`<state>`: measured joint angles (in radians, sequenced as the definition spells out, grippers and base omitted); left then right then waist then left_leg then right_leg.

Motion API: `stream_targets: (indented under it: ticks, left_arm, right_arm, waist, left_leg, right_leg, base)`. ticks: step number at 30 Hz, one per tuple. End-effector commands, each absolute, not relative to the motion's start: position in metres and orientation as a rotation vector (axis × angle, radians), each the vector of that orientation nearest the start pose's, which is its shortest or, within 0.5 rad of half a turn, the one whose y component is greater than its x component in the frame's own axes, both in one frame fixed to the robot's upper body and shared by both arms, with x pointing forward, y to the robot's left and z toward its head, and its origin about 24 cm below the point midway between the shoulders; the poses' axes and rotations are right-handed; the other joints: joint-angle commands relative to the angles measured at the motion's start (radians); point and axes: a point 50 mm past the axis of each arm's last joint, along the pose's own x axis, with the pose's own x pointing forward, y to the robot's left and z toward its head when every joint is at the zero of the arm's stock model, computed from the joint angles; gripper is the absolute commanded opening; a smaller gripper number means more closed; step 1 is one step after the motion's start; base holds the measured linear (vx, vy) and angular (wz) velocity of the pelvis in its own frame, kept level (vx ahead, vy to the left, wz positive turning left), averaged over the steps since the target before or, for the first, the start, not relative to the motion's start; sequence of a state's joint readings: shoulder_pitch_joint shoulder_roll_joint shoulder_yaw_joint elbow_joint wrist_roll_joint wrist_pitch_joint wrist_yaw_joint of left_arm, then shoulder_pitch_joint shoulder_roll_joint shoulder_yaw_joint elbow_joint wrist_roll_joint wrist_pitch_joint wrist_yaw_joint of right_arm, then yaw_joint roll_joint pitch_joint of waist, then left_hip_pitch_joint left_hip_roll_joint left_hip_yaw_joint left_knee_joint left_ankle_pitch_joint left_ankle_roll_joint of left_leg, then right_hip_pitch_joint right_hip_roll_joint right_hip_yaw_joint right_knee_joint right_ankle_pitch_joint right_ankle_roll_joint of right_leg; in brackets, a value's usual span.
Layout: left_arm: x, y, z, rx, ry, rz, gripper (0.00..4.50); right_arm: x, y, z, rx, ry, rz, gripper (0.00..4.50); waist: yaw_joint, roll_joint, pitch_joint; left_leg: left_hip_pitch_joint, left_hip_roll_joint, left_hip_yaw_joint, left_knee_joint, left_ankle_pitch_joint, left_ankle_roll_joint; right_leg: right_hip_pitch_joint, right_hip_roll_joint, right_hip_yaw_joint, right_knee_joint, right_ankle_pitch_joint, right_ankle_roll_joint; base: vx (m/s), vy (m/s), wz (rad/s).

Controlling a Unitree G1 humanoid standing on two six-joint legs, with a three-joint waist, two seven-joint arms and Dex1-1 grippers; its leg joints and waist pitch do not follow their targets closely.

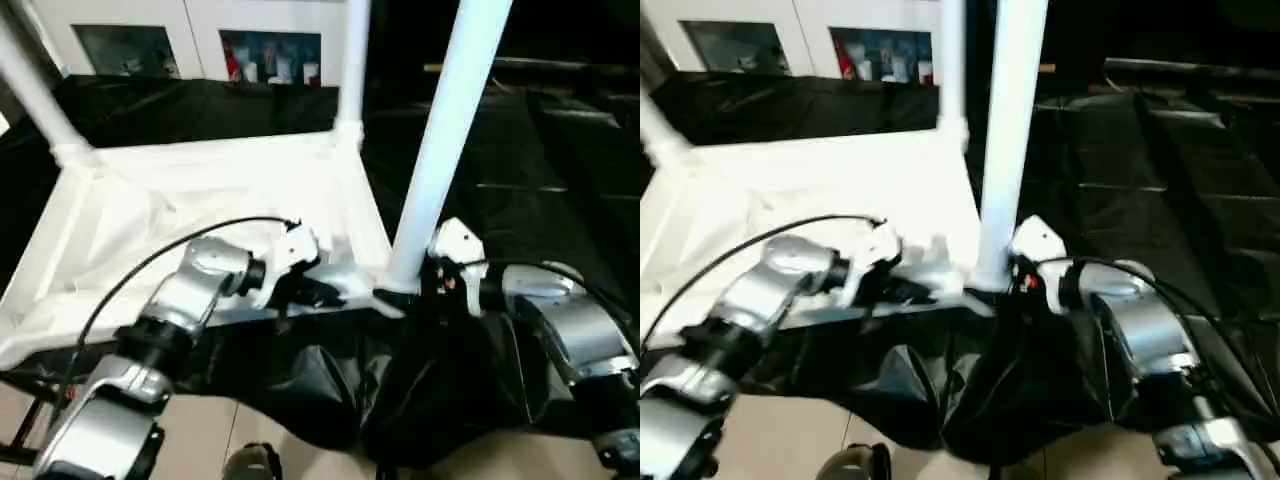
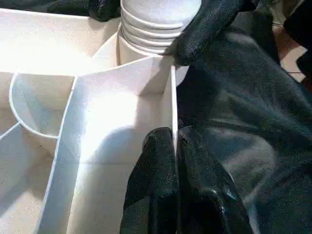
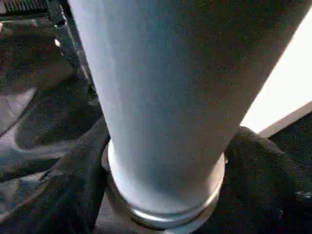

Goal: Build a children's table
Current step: Rotate leg to tighten

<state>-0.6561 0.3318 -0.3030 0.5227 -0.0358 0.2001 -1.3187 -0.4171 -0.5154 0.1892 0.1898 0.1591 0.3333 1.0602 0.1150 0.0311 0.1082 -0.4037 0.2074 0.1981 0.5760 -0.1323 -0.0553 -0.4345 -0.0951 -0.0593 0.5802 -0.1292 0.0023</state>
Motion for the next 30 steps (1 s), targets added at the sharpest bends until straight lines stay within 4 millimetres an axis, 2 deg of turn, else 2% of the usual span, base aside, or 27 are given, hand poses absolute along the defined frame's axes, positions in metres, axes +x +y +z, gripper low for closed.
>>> stream_targets:
  ticks: [1, 4, 7, 9, 10, 11, 13, 16, 18, 20, 23, 25, 27, 30]
  left_arm:
    - [0.310, 0.085, 0.089, 0.336, 0.327, -1.645, 0.00]
    - [0.311, 0.085, 0.089, 0.340, 0.322, -1.635, 0.00]
    - [0.313, 0.085, 0.089, 0.344, 0.312, -1.603, 0.00]
    - [0.319, 0.084, 0.089, 0.340, 0.312, -1.533, 0.00]
    - [0.325, 0.082, 0.090, 0.337, 0.297, -1.473, 0.00]
    - [0.325, 0.082, 0.090, 0.337, 0.297, -1.473, 0.00]
    - [0.336, 0.077, 0.092, 0.318, 0.278, -1.347, 0.00]
    - [0.340, 0.074, 0.093, 0.308, 0.277, -1.299, 0.00]
    - [0.349, 0.068, 0.095, 0.284, 0.273, -1.190, 0.00]
    - [0.355, 0.063, 0.097, 0.261, 0.269, -1.118, 0.00]
    - [0.359, 0.054, 0.099, 0.236, 0.254, -1.082, 0.00]
    - [0.358, 0.052, 0.099, 0.236, 0.249, -1.097, 0.00]
    - [0.353, 0.049, 0.101, 0.240, 0.228, -1.156, 0.00]
    - [0.351, 0.050, 0.100, 0.249, 0.222, -1.190, 0.00]
  right_arm:
    - [0.291, -0.159, 0.074, -0.307, 0.407, 1.162, 3.43]
    - [0.290, -0.157, 0.072, -0.303, 0.410, 1.169, 3.04]
    - [0.288, -0.153, 0.070, -0.285, 0.414, 1.166, 2.84]
    - [0.292, -0.151, 0.066, -0.267, 0.406, 1.107, 2.82]
    - [0.298, -0.150, 0.062, -0.256, 0.398, 1.016, 2.78]
    - [0.298, -0.150, 0.062, -0.256, 0.398, 1.016, 2.78]
    - [0.311, -0.145, 0.053, -0.187, 0.394, 0.817, 2.77]
    - [0.316, -0.143, 0.049, -0.138, 0.403, 0.733, 2.76]
    - [0.325, -0.136, 0.043, -0.072, 0.420, 0.604, 2.75]
    - [0.329, -0.129, 0.039, -0.051, 0.422, 0.536, 2.75]
    - [0.330, -0.106, 0.038, -0.047, 0.396, 0.587, 2.75]
    - [0.330, -0.102, 0.039, -0.030, 0.394, 0.595, 3.45]
    - [0.331, -0.099, 0.044, -0.042, 0.372, 0.624, 3.48]
    - [0.331, -0.100, 0.048, -0.072, 0.346, 0.651, 3.74]
  waist:
    - [-0.005, -0.014, -0.085]
    - [-0.006, -0.016, -0.086]
    - [-0.005, -0.015, -0.086]
    - [-0.006, -0.015, -0.086]
    - [-0.008, -0.016, -0.087]
    - [-0.010, -0.016, -0.086]
    - [-0.015, -0.016, -0.085]
    - [-0.026, -0.019, -0.086]
    - [-0.031, -0.016, -0.086]
    - [-0.034, -0.015, -0.087]
    - [-0.032, -0.016, -0.088]
    - [-0.030, -0.015, -0.089]
    - [-0.030, -0.015, -0.090]
    - [-0.030, -0.016, -0.090]
  left_leg:
    - [0.032, 0.019, -0.011, -0.064, -0.321, 0.044]
    - [0.032, 0.018, -0.011, -0.064, -0.321, 0.041]
    - [0.031, 0.018, -0.011, -0.064, -0.316, 0.041]
    - [0.031, 0.017, -0.011, -0.063, -0.315, 0.039]
    - [0.029, 0.016, -0.012, -0.063, -0.313, 0.035]
    - [0.028, 0.014, -0.012, -0.063, -0.314, 0.033]
    - [0.030, 0.010, -0.012, -0.063, -0.324, 0.019]
    - [0.030, 0.008, -0.015, -0.064, -0.329, 0.015]
    - [0.031, 0.008, -0.014, -0.064, -0.331, 0.018]
    - [0.031, 0.006, -0.014, -0.063, -0.331, 0.007]
    - [0.034, 0.005, -0.013, -0.063, -0.332, 0.009]
    - [0.031, 0.007, -0.013, -0.064, -0.314, 0.024]
    - [0.029, 0.007, -0.012, -0.064, -0.305, 0.030]
    - [0.028, 0.007, -0.012, -0.064, -0.305, 0.034]
  right_leg:
    - [0.054, -0.039, 0.030, -0.065, -0.363, -0.203]
    - [0.053, -0.040, 0.031, -0.065, -0.365, -0.198]
    - [0.053, -0.041, 0.031, -0.067, -0.368, -0.194]
    - [0.050, -0.040, 0.031, -0.066, -0.365, -0.194]
    - [0.053, -0.041, 0.030, -0.066, -0.368, -0.192]
    - [0.052, -0.040, 0.030, -0.067, -0.372, -0.190]
    - [0.048, -0.041, 0.028, -0.072, -0.412, -0.178]
    - [0.051, -0.041, 0.025, -0.077, -0.431, -0.163]
    - [0.048, -0.039, 0.026, -0.077, -0.424, -0.163]
    - [0.048, -0.038, 0.024, -0.077, -0.424, -0.165]
    - [0.049, -0.039, 0.025, -0.080, -0.411, -0.162]
    - [0.052, -0.038, 0.026, -0.076, -0.368, -0.169]
    - [0.055, -0.037, 0.026, -0.072, -0.343, -0.177]
    - [0.056, -0.038, 0.026, -0.071, -0.335, -0.183]
  base:
    - [0.000, 0.000, 0.00]
    - [0.000, 0.000, 0.00]
    - [0.000, 0.000, 0.00]
    - [0.000, 0.000, 0.00]
    - [0.000, 0.000, 0.00]
    - [0.000, 0.000, 0.00]
    - [0.000, 0.000, 0.00]
    - [0.000, 0.000, 0.00]
    - [0.000, 0.000, 0.00]
    - [0.000, 0.000, 0.00]
    - [0.000, 0.000, 0.00]
    - [0.000, 0.000, 0.00]
    - [0.000, 0.000, 0.00]
    - [0.000, 0.000, 0.00]
